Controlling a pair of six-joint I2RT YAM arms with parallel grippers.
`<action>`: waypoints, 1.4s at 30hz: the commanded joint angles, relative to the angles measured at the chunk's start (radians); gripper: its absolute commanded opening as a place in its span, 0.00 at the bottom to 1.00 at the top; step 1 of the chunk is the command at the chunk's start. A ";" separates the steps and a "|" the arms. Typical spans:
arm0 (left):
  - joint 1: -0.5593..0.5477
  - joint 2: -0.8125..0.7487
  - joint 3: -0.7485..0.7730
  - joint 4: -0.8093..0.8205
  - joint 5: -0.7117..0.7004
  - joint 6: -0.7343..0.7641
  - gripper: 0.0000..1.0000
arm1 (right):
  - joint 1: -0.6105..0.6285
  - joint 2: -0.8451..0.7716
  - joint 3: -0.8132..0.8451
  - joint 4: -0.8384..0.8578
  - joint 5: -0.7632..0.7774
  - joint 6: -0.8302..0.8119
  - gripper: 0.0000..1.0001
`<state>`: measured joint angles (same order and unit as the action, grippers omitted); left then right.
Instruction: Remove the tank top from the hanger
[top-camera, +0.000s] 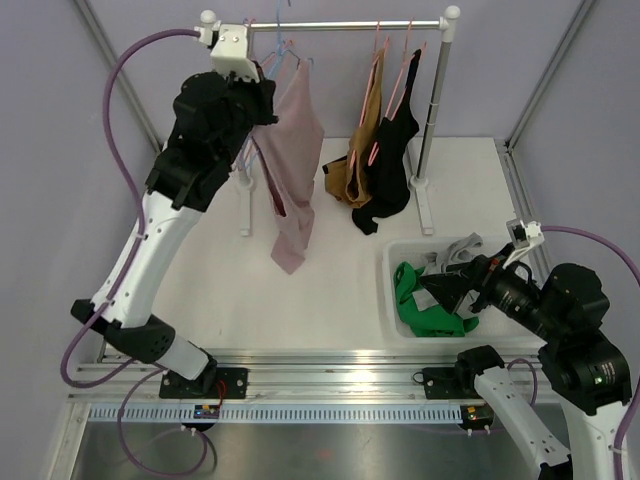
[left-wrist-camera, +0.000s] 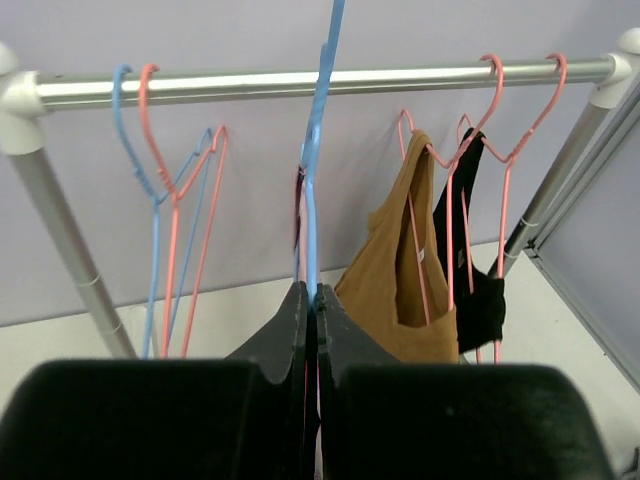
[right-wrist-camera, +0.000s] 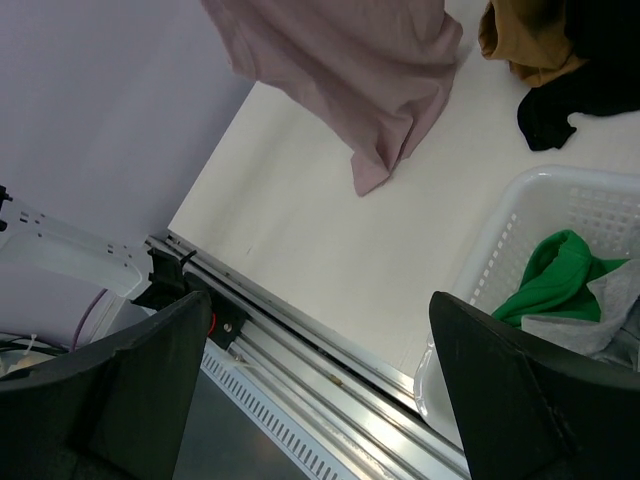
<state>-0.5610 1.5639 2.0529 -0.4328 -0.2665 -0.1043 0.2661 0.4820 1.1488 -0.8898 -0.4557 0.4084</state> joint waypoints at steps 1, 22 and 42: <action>-0.002 -0.145 -0.045 0.007 0.024 -0.018 0.00 | -0.004 0.017 0.052 -0.005 -0.014 -0.036 0.98; -0.004 -1.073 -1.078 0.296 0.550 -0.514 0.00 | 0.109 0.346 -0.118 0.640 -0.126 0.299 0.99; -0.004 -1.300 -1.403 0.348 0.477 -0.680 0.00 | 0.677 0.794 0.078 0.672 0.770 0.138 0.77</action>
<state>-0.5610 0.2691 0.6449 -0.1410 0.2306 -0.7681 0.9310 1.2736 1.1652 -0.2768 0.1947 0.5827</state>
